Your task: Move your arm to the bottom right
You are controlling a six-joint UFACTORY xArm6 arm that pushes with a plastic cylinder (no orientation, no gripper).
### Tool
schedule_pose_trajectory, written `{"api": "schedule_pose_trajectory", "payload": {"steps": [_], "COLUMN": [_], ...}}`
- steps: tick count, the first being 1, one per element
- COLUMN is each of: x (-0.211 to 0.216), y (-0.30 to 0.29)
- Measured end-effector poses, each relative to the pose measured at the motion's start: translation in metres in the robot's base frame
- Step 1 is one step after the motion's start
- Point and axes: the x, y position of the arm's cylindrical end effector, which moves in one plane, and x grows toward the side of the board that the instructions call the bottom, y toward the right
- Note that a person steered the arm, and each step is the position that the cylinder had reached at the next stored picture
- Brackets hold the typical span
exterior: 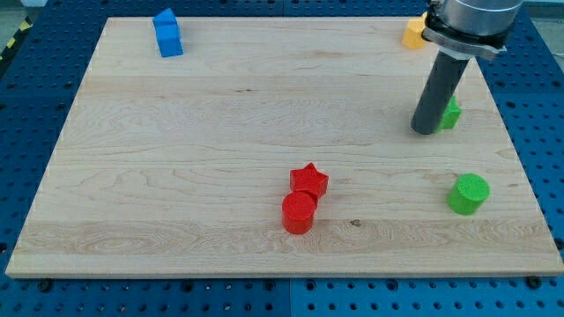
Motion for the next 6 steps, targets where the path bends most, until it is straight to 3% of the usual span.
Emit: {"api": "schedule_pose_trajectory", "payload": {"steps": [3,5,6], "x": [0.008,0.088,0.152], "y": [0.019,0.082,0.083]}}
